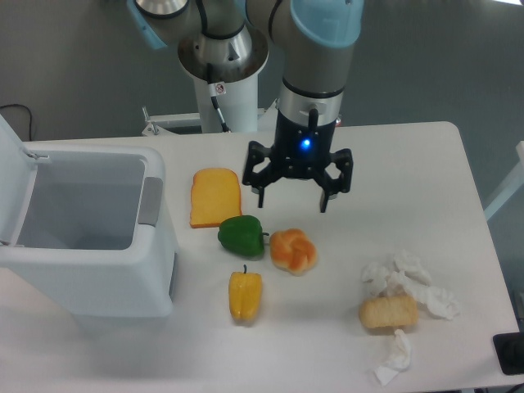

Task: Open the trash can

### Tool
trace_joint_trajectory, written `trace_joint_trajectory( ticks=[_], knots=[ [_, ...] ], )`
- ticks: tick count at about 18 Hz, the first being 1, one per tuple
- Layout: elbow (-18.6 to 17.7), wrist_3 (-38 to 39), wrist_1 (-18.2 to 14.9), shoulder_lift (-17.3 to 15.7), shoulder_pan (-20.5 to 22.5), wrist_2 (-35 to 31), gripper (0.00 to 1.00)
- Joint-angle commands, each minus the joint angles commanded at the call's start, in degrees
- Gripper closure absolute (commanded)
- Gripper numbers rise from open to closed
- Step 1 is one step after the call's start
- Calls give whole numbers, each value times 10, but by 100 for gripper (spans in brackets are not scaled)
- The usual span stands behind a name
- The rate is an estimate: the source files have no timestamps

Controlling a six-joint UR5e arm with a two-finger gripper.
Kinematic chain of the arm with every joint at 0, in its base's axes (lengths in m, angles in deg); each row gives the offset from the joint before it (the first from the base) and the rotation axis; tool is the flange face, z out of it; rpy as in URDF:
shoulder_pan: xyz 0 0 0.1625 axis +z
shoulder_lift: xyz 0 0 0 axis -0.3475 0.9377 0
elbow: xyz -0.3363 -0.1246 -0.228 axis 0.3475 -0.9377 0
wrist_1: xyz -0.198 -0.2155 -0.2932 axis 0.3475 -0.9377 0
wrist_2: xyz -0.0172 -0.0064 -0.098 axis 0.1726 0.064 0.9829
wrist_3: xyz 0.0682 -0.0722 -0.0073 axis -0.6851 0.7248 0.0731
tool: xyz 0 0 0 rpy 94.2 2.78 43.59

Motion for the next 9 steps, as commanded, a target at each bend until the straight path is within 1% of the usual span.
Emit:
trace_joint_trajectory(
  ticks=[2,4,7,9],
  knots=[
    [-12,-3,-3,-5,-4,-8,0],
    [-26,-4,-4,-9,-7,-44,0],
    [-30,-25,-4,-7,-23,-97,0],
    [-30,-44,-3,-4,-23,-104,0]
  ],
)
